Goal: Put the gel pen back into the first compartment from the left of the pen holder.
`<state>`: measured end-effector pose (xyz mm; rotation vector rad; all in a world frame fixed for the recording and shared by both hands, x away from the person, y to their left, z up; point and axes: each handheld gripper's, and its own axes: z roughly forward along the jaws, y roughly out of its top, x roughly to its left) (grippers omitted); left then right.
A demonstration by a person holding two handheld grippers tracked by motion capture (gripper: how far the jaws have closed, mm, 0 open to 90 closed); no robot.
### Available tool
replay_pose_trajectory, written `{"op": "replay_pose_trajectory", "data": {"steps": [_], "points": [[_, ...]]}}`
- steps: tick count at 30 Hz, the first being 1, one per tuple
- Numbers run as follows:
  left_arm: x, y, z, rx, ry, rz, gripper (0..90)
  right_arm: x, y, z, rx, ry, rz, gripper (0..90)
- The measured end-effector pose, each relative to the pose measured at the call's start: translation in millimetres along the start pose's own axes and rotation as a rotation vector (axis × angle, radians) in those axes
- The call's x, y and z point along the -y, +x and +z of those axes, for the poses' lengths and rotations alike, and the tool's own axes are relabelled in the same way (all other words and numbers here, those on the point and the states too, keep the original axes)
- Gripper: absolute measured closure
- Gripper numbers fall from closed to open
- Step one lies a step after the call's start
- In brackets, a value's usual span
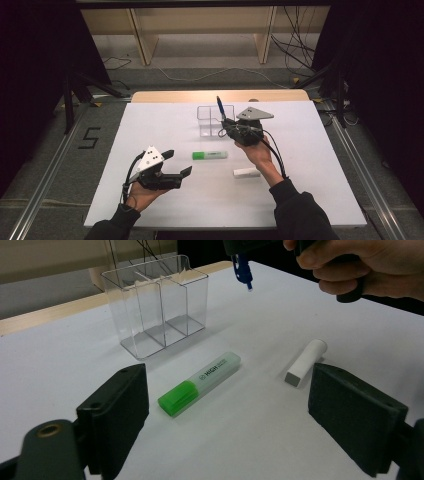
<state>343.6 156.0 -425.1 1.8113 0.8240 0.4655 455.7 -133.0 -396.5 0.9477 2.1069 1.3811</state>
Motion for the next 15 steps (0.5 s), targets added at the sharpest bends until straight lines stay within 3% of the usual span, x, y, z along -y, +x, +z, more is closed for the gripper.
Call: {"op": "replay_pose_trajectory", "data": {"steps": [15], "points": [[-1.4, 1.2, -0.6, 0.004, -0.014, -0.01, 15.0, -23.5, -5.8, 27.1, 0.0, -0.02, 0.068, 79.5]]}}
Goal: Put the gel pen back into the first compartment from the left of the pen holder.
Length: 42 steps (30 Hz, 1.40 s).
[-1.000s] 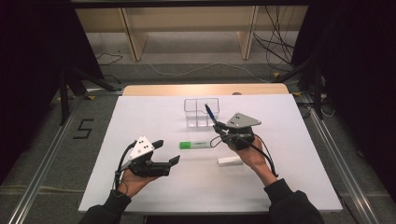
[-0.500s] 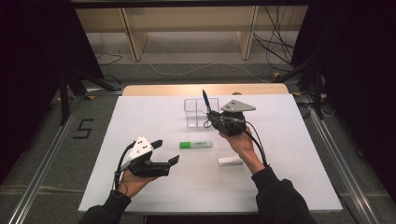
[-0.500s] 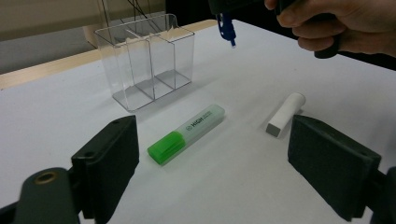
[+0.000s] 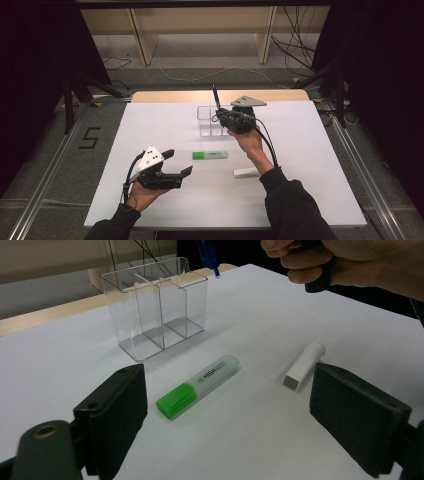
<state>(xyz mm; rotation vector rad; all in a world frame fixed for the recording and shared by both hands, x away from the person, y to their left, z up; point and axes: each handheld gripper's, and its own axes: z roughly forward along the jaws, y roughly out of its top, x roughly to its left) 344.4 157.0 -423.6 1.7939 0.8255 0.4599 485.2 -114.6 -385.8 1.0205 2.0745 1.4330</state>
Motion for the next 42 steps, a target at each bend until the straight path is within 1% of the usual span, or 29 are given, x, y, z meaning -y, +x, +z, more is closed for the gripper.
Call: {"op": "replay_pose_trajectory", "data": {"steps": [5, 8, 9, 10, 11, 13, 14, 15, 17, 18, 20, 24, 27, 29, 32, 33, 34, 36, 42], "points": [[0.1, -0.8, 0.6, 0.0, -0.005, -0.006, 15.0, -5.1, 0.9, 6.9, -0.005, -0.008, 0.011, 79.4], [0.1, -1.3, 0.7, -0.002, -0.003, -0.004, 15.0, -8.9, 0.3, 14.2, -0.004, -0.011, 0.037, 79.5], [0.1, -1.3, 0.7, -0.002, -0.003, -0.004, 14.9, -8.9, 0.3, 14.2, -0.004, -0.011, 0.037, 79.5], [-0.2, -1.1, 0.6, 0.0, -0.005, -0.007, 15.0, -11.1, 0.3, 18.8, 0.0, -0.016, 0.034, 79.5], [-0.2, -1.1, 0.2, 0.0, -0.004, -0.003, 15.0, -11.5, 0.4, 19.6, 0.002, -0.016, 0.037, 79.5], [0.0, -0.8, -0.2, 0.0, -0.004, -0.005, 15.0, -12.8, 1.2, 23.2, -0.003, -0.018, 0.052, 79.5], [-0.3, -0.1, -0.4, 0.0, -0.002, -0.003, 15.0, -13.6, 1.7, 25.2, 0.001, -0.015, 0.048, 79.5], [-0.4, -0.4, -0.1, -0.002, -0.009, -0.012, 15.0, -14.1, 2.1, 27.3, 0.001, -0.014, 0.049, 79.5], [-0.5, -0.3, -0.2, -0.001, -0.009, -0.012, 15.0, -15.0, 2.5, 31.4, 0.001, -0.013, 0.059, 79.5], [-0.4, -0.2, -0.4, -0.001, -0.002, -0.001, 15.0, -15.3, 2.7, 33.5, 0.004, -0.016, 0.057, 79.5], [-0.7, -0.3, -0.3, 0.0, -0.003, 0.0, 15.0, -16.2, 3.0, 37.5, 0.012, -0.011, 0.052, 79.5], [-0.9, -0.1, -1.2, -0.002, -0.014, -0.012, 15.0, -16.9, 3.9, 44.4, 0.032, -0.004, 0.046, 79.4], [-1.2, 0.6, -1.7, -0.002, -0.015, -0.009, 15.0, -17.2, 3.3, 47.9, 0.037, -0.001, 0.045, 79.5], [-1.0, 0.1, -1.7, -0.001, -0.015, -0.01, 15.0, -17.1, 2.2, 51.8, 0.041, -0.001, 0.057, 79.5], [-1.1, -0.3, -1.3, 0.0, -0.017, -0.011, 14.9, -16.6, 1.3, 56.1, 0.045, 0.0, 0.059, 79.4], [-1.1, -0.5, -1.3, 0.001, -0.017, -0.009, 15.0, -16.6, 2.0, 57.1, 0.05, 0.004, 0.067, 79.4], [-1.0, -0.5, -1.2, 0.001, -0.016, -0.008, 15.0, -16.6, 1.7, 58.4, 0.048, -0.001, 0.06, 79.5], [-1.0, -0.4, -1.0, 0.0, -0.017, -0.009, 15.0, -16.9, 2.7, 60.1, 0.049, -0.007, 0.073, 79.4], [-1.0, -0.5, -1.0, 0.001, -0.02, -0.01, 15.0, -18.9, 4.3, 66.3, 0.056, -0.004, 0.071, 79.4]]}}
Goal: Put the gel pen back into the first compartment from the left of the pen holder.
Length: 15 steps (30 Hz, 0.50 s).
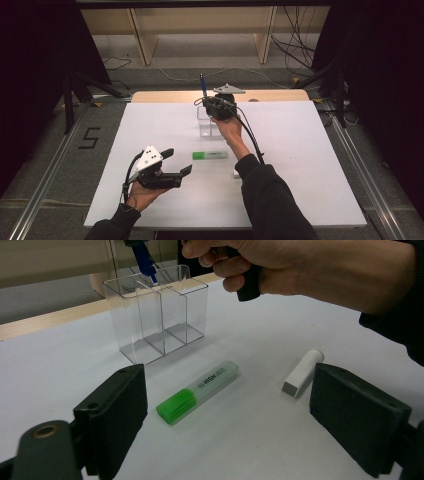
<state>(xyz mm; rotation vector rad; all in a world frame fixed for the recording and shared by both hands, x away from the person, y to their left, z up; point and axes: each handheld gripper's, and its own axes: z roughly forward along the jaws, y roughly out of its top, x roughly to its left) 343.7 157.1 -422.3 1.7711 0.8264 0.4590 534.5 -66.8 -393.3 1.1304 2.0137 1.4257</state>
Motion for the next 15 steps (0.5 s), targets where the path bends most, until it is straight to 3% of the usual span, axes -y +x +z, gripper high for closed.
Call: {"op": "replay_pose_trajectory", "data": {"steps": [15], "points": [[-0.3, -0.3, -0.1, 0.0, 0.001, 0.006, 15.0, 1.7, 3.2, 11.2, 0.019, 0.015, 0.003, 79.4]]}}
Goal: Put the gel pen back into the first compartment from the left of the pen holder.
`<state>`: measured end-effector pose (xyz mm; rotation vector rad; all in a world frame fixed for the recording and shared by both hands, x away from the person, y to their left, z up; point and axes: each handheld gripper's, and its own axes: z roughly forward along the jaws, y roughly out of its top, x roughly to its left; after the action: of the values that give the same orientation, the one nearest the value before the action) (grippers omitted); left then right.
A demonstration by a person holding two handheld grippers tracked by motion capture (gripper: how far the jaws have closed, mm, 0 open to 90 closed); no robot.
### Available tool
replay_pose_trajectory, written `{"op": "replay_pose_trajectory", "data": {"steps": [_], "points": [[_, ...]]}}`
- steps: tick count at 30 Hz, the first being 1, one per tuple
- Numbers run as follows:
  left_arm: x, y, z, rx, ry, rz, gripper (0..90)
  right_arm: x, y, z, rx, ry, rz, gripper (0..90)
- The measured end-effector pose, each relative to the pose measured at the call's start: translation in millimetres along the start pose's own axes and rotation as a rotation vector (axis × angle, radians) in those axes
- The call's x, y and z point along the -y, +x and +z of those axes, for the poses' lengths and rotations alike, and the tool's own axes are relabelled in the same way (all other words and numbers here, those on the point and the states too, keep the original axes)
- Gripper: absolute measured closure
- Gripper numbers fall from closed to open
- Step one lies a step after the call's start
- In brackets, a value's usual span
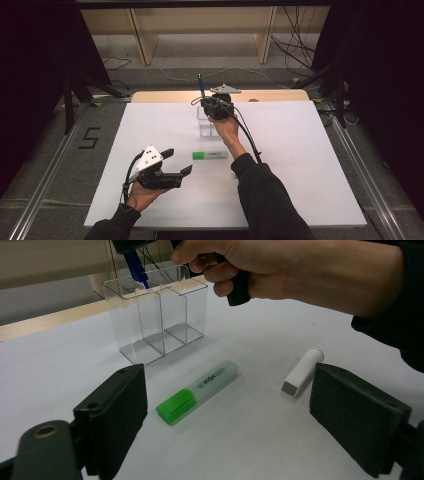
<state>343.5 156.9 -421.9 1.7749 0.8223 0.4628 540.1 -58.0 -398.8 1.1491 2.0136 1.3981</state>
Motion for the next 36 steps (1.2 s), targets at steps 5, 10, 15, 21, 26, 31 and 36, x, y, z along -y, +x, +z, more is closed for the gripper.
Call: {"op": "replay_pose_trajectory", "data": {"steps": [5, 10, 15, 21, 26, 31, 36], "points": [[0.1, 0.0, 0.0, 0.003, 0.002, 0.001, 15.0, 1.9, 1.5, 2.7, -0.001, 0.003, -0.001, 79.2], [0.2, 0.1, -0.1, 0.002, 0.006, 0.007, 15.0, 4.3, 3.2, 4.9, 0.0, 0.018, -0.003, 79.2], [0.1, 0.1, -0.1, 0.003, 0.006, 0.007, 14.9, 6.8, 2.5, 7.5, 0.004, 0.023, 0.003, 79.1], [0.0, 0.2, -0.1, 0.001, 0.003, 0.005, 15.0, 9.8, 4.2, 10.0, 0.001, 0.036, 0.005, 78.9], [0.1, 0.4, -0.2, 0.001, 0.004, 0.005, 15.0, 11.0, 5.5, 9.0, 0.008, 0.06, -0.003, 58.9], [0.4, 0.4, 0.1, 0.001, 0.007, 0.006, 15.0, 4.8, 3.0, -4.8, 0.005, 0.07, -0.013, 42.2], [0.6, -0.2, 0.9, -0.001, 0.008, 0.01, 15.0, 0.3, -2.5, -20.3, -0.005, 0.077, -0.021, 36.5]]}}
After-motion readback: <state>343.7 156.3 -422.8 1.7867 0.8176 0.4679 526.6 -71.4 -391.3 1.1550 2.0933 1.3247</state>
